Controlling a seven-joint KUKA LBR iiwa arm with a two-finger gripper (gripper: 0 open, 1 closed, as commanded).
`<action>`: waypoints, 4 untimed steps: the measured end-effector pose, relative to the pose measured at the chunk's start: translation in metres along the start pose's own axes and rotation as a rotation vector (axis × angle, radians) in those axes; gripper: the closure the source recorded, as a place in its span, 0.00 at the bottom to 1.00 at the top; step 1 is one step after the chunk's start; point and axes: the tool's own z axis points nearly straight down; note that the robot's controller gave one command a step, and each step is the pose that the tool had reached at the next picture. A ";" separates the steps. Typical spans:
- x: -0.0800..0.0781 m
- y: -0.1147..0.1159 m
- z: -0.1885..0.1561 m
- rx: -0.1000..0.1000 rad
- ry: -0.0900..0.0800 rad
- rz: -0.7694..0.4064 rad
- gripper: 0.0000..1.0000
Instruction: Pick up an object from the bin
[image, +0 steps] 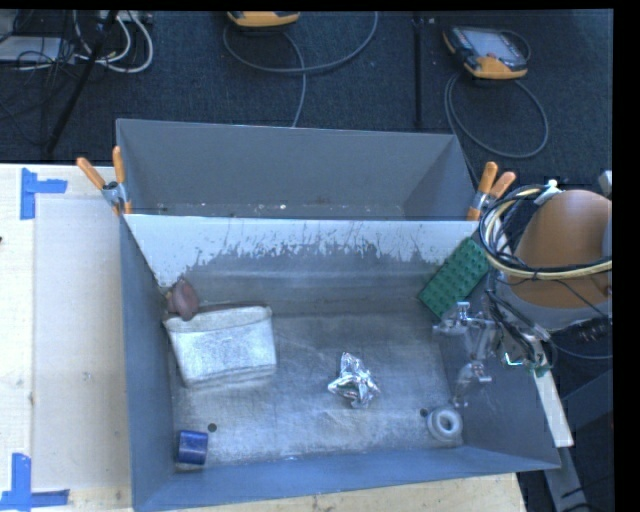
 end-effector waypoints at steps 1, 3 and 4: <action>-0.026 0.074 0.011 -0.002 -0.008 0.229 0.00; -0.003 0.134 0.057 0.000 -0.018 0.241 1.00; 0.041 0.127 -0.107 0.002 -0.015 0.056 1.00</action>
Offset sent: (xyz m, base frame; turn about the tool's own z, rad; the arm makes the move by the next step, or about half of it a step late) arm 0.0255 0.0706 -0.0099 0.2340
